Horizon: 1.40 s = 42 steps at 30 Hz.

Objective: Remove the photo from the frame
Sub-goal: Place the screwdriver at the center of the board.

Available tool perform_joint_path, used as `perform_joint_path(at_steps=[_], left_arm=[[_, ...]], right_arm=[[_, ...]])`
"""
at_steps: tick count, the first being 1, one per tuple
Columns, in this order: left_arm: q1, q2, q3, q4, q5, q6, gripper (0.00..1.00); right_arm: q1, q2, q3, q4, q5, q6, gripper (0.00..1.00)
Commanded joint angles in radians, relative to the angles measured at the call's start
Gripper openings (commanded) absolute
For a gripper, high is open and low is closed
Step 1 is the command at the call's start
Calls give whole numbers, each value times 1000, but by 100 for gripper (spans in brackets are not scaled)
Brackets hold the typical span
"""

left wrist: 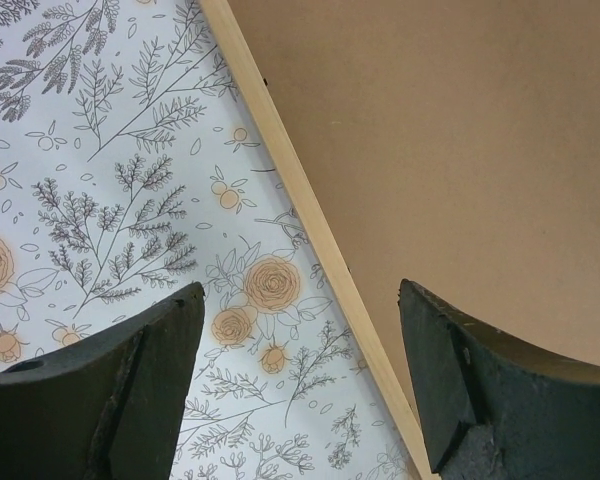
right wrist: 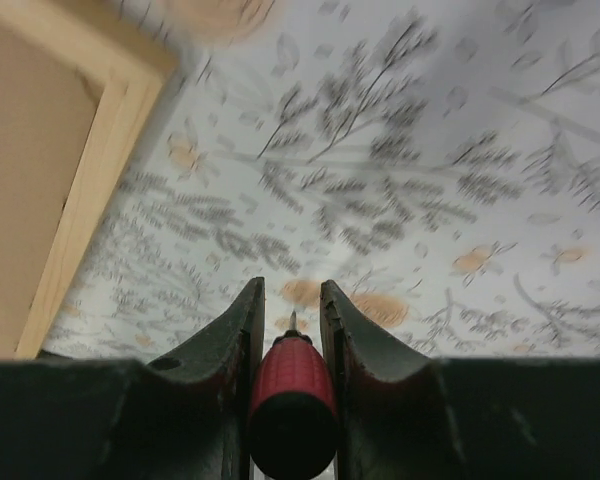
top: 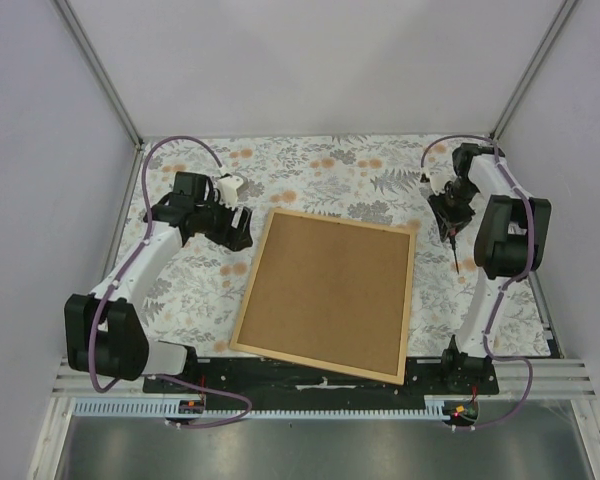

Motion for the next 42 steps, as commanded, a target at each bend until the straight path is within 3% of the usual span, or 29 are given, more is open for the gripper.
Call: perform_joint_path(at_steps=[1, 8, 16, 21, 26, 33, 36, 42], left_arm=[[-10, -74, -15, -19, -6, 47, 84], [-18, -120, -51, -23, -23, 64, 85], [-29, -141, -55, -31, -11, 76, 89], [-46, -131, -64, -36, -43, 69, 91], [-121, -80, -103, 45, -215, 26, 93], [-193, 108, -66, 93, -380, -9, 94], [-193, 185, -25, 96, -411, -19, 94], [-193, 316, 84, 64, -340, -42, 94]], right_arm=[[-4, 127, 187, 34, 12, 66, 3], [-5, 218, 209, 208, 96, 140, 8], [-4, 186, 149, 295, 104, 180, 50], [-4, 140, 132, 295, 119, 183, 61], [10, 8, 62, 333, 84, 177, 63], [68, -194, -64, 350, 74, 160, 68], [116, -329, -155, 368, 69, 151, 69], [343, -605, -374, 380, 49, 126, 70]])
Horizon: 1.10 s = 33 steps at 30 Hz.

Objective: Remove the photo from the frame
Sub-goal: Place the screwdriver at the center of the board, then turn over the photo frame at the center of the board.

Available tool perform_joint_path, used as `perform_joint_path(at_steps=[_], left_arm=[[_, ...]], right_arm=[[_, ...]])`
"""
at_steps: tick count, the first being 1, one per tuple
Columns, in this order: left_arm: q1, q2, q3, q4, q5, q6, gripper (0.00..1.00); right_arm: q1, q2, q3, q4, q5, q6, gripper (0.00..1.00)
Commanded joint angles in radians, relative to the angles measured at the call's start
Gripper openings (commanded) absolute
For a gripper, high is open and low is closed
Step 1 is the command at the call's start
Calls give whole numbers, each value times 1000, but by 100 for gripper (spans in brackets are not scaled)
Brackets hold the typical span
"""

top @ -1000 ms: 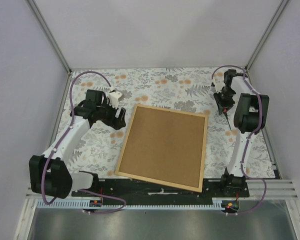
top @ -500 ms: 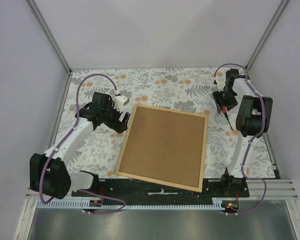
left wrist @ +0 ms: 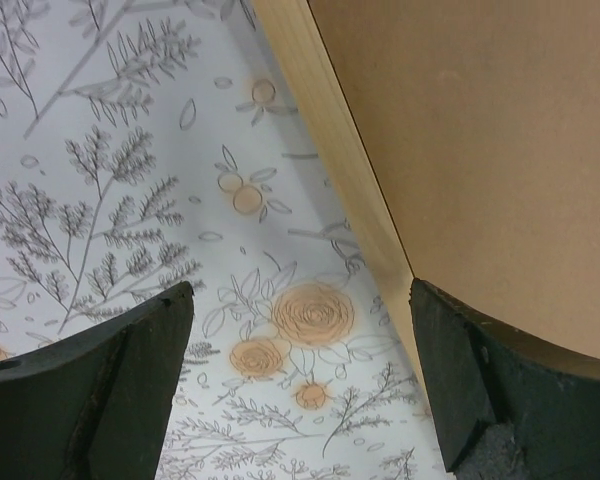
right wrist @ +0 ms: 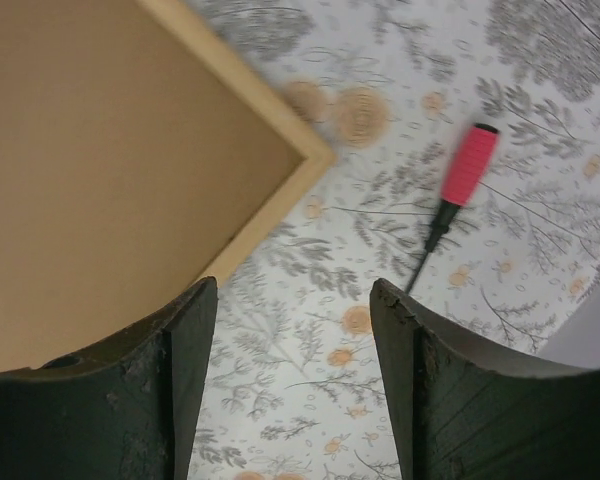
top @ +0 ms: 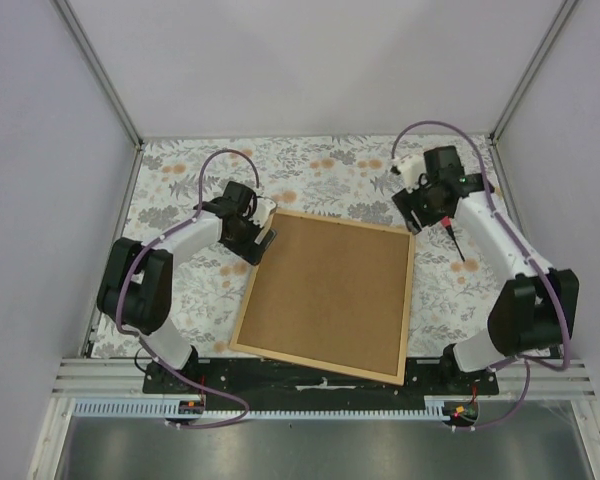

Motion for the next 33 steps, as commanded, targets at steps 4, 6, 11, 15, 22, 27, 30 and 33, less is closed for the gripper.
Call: perform_joint_path(at_steps=[4, 6, 11, 15, 22, 27, 30, 33], left_arm=[[0, 78, 144, -8, 87, -70, 94], [-2, 87, 158, -10, 104, -70, 94], [-3, 159, 187, -28, 124, -74, 92], [-3, 212, 196, -47, 140, -77, 82], [-2, 266, 204, -76, 141, -72, 43], [3, 294, 207, -88, 146, -72, 2], [41, 297, 228, -101, 170, -90, 2], [107, 288, 251, -117, 209, -112, 2]], right_arm=[[221, -264, -151, -12, -50, -21, 70], [261, -303, -164, -26, -66, -20, 69], [376, -405, -204, -18, -106, -41, 71], [488, -469, -246, 8, -121, -43, 71], [681, -486, -306, 74, -136, -62, 72], [838, -428, -326, 123, -80, -105, 72], [954, -362, -323, 170, 0, -122, 72], [1072, -272, -311, 225, 113, -136, 73]])
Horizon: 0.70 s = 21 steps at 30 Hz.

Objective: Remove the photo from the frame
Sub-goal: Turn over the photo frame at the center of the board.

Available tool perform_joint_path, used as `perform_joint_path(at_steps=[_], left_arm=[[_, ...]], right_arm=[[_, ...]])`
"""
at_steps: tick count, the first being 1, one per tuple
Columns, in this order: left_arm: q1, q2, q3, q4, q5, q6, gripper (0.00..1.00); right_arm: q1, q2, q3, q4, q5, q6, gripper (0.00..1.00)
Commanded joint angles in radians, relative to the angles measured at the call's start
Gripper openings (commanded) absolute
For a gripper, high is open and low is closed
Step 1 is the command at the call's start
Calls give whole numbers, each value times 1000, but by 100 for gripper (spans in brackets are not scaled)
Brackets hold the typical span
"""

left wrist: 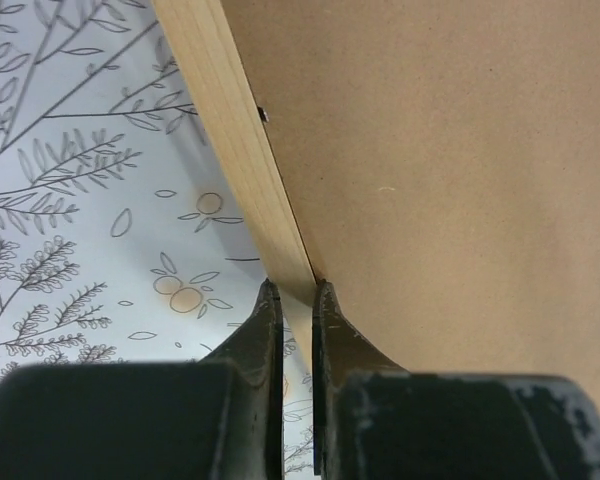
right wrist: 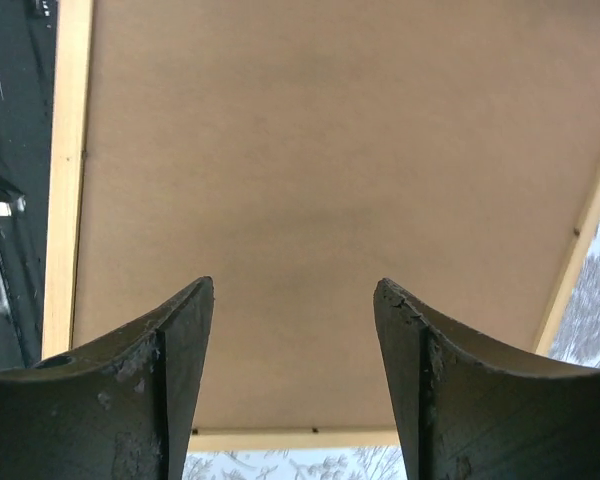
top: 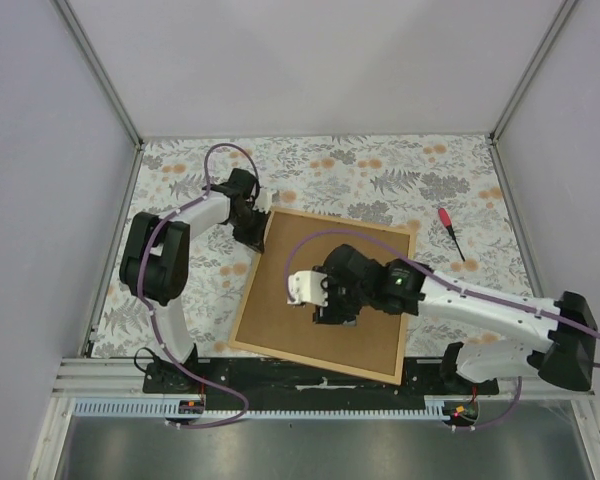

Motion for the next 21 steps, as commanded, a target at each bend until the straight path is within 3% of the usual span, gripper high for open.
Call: perform_joint_path(at_steps=[1, 5, 10, 21], left_arm=[[93, 29, 21, -28, 38, 37, 2], [145, -29, 39, -50, 115, 28, 2], [147, -93, 79, -63, 157, 6, 2], [150, -126, 96, -68, 151, -15, 2]], right_arm=[[168, 119, 19, 127, 192, -42, 73], [296, 255, 77, 185, 342, -2, 75], [380, 384, 180, 176, 411, 78, 76], [486, 501, 279, 127, 364, 161, 77]])
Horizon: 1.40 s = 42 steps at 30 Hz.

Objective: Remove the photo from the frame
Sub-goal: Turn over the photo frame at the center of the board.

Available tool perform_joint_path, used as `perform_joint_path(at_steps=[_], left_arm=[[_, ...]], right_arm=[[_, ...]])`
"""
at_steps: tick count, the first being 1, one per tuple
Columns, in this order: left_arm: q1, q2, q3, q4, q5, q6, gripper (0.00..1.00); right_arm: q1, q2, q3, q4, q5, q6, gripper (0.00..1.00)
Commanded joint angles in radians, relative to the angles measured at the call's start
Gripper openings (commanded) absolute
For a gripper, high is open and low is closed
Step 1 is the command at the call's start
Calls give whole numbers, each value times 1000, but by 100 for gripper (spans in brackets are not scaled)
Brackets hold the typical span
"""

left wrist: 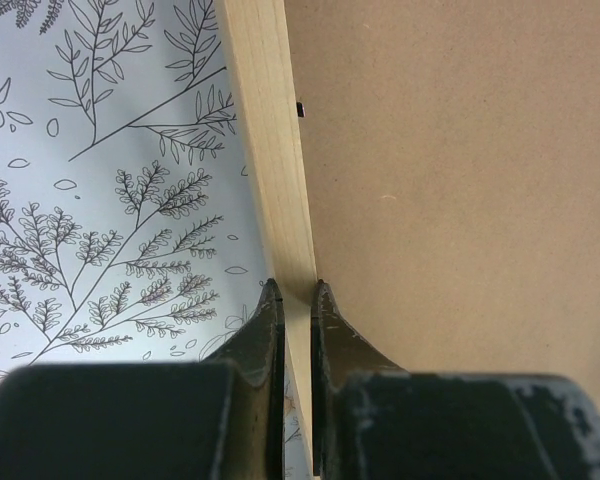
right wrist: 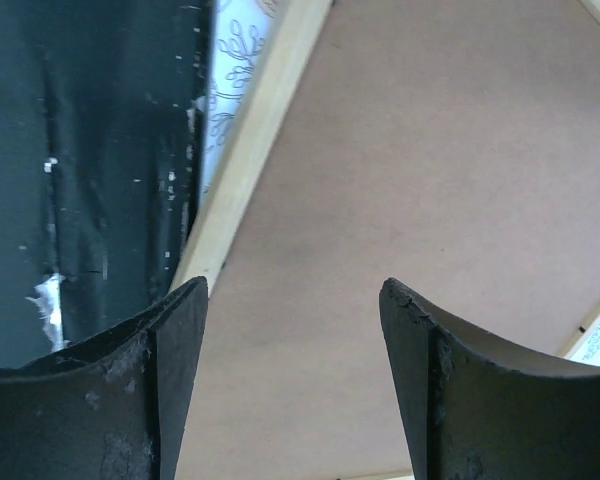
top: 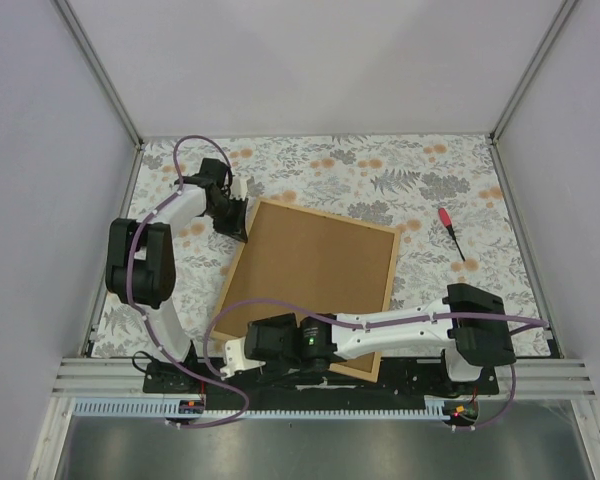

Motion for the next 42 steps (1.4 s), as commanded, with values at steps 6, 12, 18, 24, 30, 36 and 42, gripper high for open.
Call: perform_joint_path(at_steps=[6, 12, 18, 24, 30, 36, 42], left_arm=[[-7, -72, 92, -24, 69, -24, 2], [-6, -79, 89, -18, 71, -30, 2], [-7, -86, 90, -17, 68, -31, 2], [-6, -83, 92, -15, 77, -33, 2], [-6, -88, 95, -14, 83, -36, 2], [-4, -102, 87, -10, 92, -35, 2], [5, -131, 63, 3, 106, -38, 2]], right_arm=[[62, 29, 34, 1, -39, 113, 77], [73, 75, -17, 108, 80, 121, 79], [75, 69, -149, 267, 182, 73, 80], [76, 102, -230, 418, 315, 12, 79], [87, 135, -333, 618, 501, -117, 75], [99, 184, -439, 837, 599, -281, 41], [93, 205, -509, 1213, 710, -572, 8]])
